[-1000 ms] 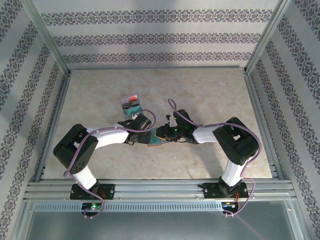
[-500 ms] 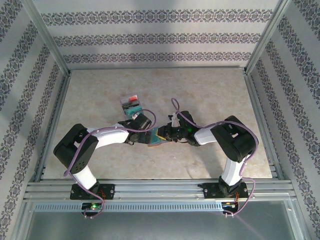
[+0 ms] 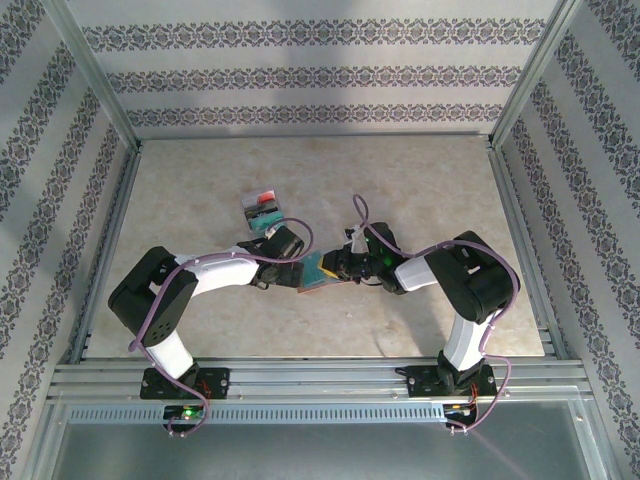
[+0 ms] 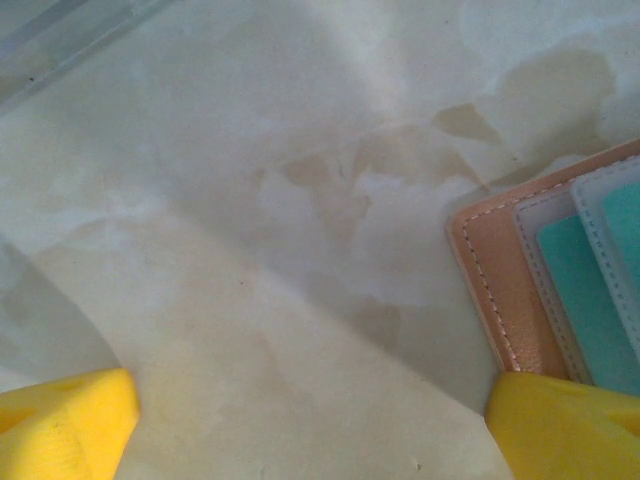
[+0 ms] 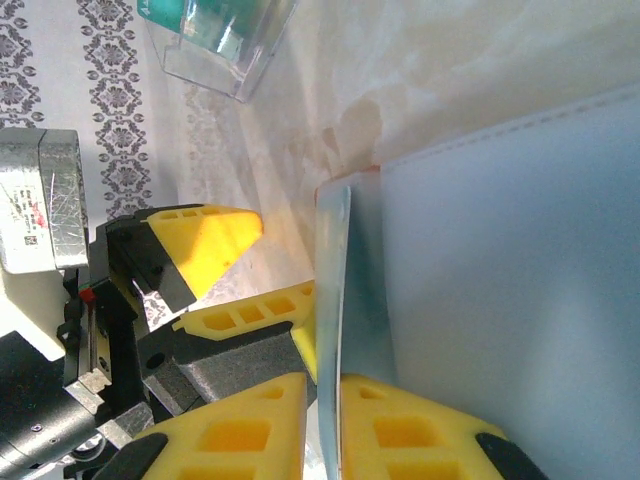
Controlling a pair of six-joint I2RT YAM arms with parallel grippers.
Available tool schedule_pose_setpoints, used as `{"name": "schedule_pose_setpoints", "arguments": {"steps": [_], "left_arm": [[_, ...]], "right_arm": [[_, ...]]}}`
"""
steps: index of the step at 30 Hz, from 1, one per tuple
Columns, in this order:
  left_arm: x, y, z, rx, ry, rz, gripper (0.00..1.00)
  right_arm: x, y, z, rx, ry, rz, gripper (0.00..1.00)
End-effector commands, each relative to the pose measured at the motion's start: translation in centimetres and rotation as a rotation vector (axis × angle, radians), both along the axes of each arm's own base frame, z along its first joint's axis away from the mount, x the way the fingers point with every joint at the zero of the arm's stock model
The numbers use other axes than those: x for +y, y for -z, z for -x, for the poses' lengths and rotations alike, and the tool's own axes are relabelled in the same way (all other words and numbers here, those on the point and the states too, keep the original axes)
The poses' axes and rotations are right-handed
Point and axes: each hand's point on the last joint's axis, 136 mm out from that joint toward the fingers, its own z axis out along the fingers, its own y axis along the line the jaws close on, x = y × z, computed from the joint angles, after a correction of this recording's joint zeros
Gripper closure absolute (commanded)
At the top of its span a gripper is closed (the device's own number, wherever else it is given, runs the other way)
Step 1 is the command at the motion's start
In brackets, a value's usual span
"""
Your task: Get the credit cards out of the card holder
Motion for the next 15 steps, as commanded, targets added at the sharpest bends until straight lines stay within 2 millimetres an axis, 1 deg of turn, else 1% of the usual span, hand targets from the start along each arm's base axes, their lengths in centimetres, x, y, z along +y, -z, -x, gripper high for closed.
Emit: {"name": "schedule_pose_setpoints", "arguments": {"steps": [1,10,15], "left_arm": [[-0.07,3.56,1.99,0.097,0.073,-0.056,0.05],[0.05,3.4,1.96,0.096,0.072,-0.063,0.05],[0.04,3.24,1.89,0.092,0.074,-0.062,0.05]], "right_arm": [[0.02,-1.9,-0.37,-0.061,-0.009,-0.051,0.83],[-0.46,-1.39,-0.35,-0.053,0.002,-0.042,0.81],[-0.67,-1.22,-0.35,-0.054,0.005,-0.038,0.83]]}}
